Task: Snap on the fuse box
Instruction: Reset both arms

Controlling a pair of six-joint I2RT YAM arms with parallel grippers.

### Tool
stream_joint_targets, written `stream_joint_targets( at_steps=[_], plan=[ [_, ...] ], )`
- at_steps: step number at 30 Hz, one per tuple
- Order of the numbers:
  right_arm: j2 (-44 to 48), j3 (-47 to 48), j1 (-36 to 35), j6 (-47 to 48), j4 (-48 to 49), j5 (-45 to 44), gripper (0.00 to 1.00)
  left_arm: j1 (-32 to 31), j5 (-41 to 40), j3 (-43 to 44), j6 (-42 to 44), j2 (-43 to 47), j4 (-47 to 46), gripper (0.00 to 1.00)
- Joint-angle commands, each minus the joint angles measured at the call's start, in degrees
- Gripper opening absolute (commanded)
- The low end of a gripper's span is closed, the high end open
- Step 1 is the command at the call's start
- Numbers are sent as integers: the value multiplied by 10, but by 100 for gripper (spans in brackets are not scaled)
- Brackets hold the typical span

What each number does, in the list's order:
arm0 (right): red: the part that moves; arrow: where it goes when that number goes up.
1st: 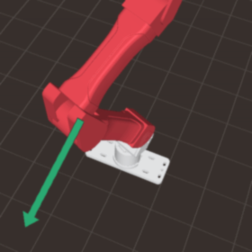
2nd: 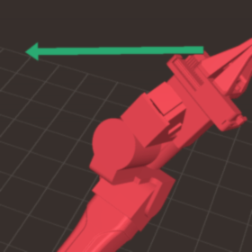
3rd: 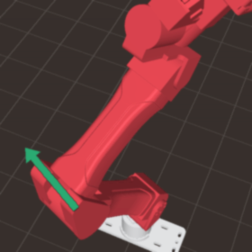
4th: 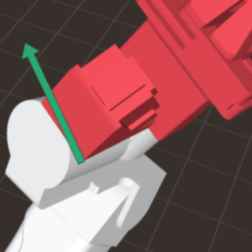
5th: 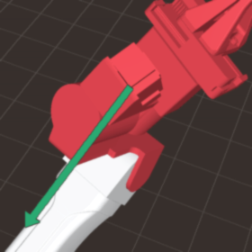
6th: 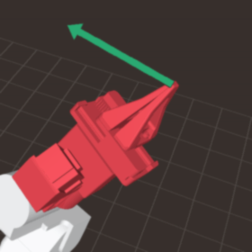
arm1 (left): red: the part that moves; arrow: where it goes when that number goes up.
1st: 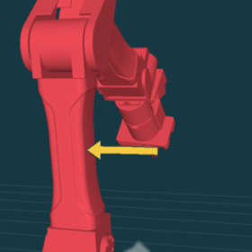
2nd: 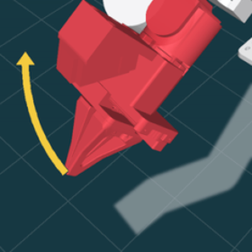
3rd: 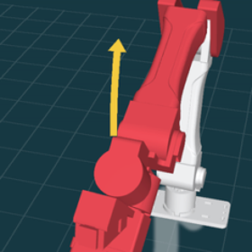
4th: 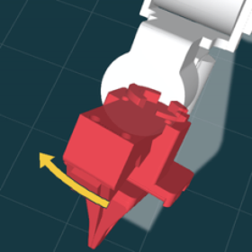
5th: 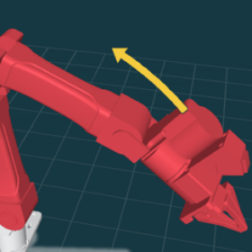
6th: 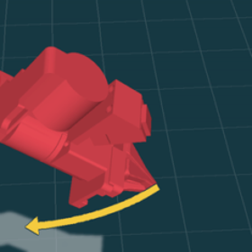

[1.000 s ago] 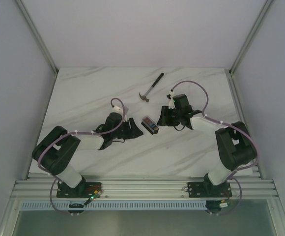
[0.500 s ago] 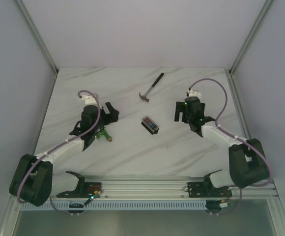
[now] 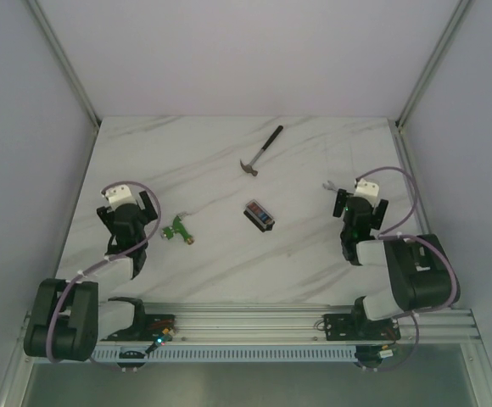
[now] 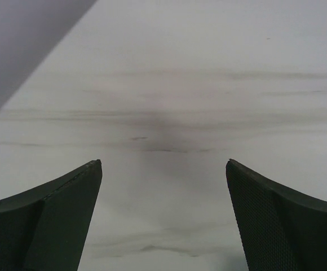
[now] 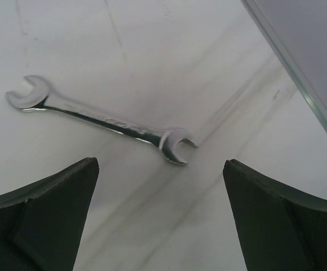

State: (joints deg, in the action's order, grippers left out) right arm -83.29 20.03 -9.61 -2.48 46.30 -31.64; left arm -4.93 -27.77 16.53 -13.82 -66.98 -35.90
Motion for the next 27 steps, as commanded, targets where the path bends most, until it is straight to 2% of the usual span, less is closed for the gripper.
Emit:
stream_joint_targets(
  at_steps=[1, 3, 5, 8, 10, 13, 15, 17, 19, 27],
  plan=[
    [-27, -42, 38, 17, 239, 34, 100, 15, -41, -33, 111, -19, -175, 100],
    [-16, -53, 58, 8, 225, 85, 100, 23, -20, -29, 117, -65, -203, 100],
    [-44, -87, 67, 16, 333, 131, 100, 25, 10, -24, 123, -102, -241, 100],
    [-43, -76, 67, 26, 299, 158, 100, 25, 52, 12, 137, -128, -200, 100],
    [-39, -71, 71, 25, 281, 168, 100, 25, 83, 7, 136, -123, -207, 100],
    [-40, -71, 72, 25, 283, 170, 100, 24, 163, -79, 127, -116, -378, 100],
    [-41, -70, 73, 25, 280, 173, 100, 26, 169, -95, 131, -171, -450, 100],
    [-40, -69, 74, 25, 280, 174, 100, 26, 192, -51, 143, -215, -426, 100],
    [-41, -70, 73, 25, 281, 175, 100, 26, 167, -29, 127, -215, -362, 100],
    [-41, -69, 75, 25, 279, 177, 100, 25, 152, -32, 127, -218, -378, 100]
  ],
)
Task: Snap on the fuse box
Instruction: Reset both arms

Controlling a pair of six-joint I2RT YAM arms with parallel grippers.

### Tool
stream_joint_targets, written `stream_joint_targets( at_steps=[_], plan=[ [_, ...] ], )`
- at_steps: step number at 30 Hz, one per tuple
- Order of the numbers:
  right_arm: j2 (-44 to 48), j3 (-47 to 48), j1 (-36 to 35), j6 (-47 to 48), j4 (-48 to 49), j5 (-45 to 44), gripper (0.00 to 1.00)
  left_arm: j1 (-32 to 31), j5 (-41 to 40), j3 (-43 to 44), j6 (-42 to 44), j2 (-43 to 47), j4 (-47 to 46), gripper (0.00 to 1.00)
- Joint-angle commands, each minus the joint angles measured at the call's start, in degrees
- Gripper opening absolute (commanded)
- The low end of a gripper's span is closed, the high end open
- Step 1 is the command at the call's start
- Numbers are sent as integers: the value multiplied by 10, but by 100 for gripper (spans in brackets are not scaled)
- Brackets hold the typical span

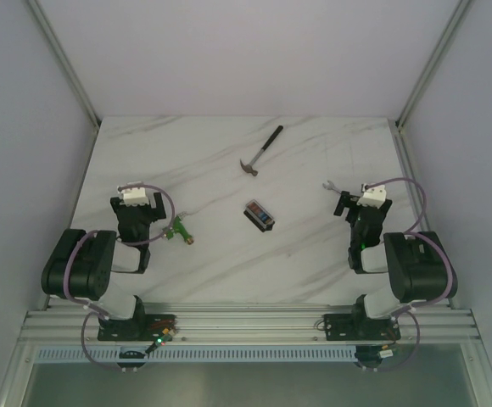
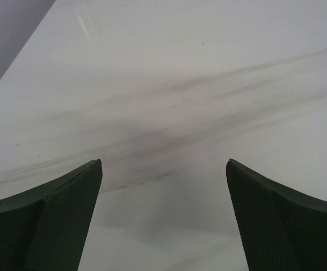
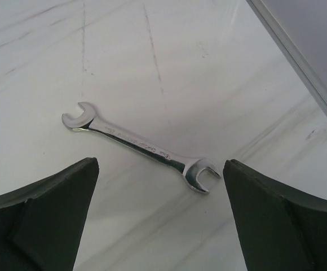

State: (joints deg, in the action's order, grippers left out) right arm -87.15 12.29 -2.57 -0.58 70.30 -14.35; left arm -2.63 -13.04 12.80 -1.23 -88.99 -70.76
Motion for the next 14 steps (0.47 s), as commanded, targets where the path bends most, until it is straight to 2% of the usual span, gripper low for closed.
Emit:
stream_joint_targets(
  at_steps=[1, 14],
  plan=[
    [-2, 8, 5, 6, 39, 5, 100, 2, 5, 5, 1, 3, -26, 100],
    [-2, 14, 14, 2, 27, 26, 100, 2, 5, 6, 1, 2, -27, 100]
  ],
)
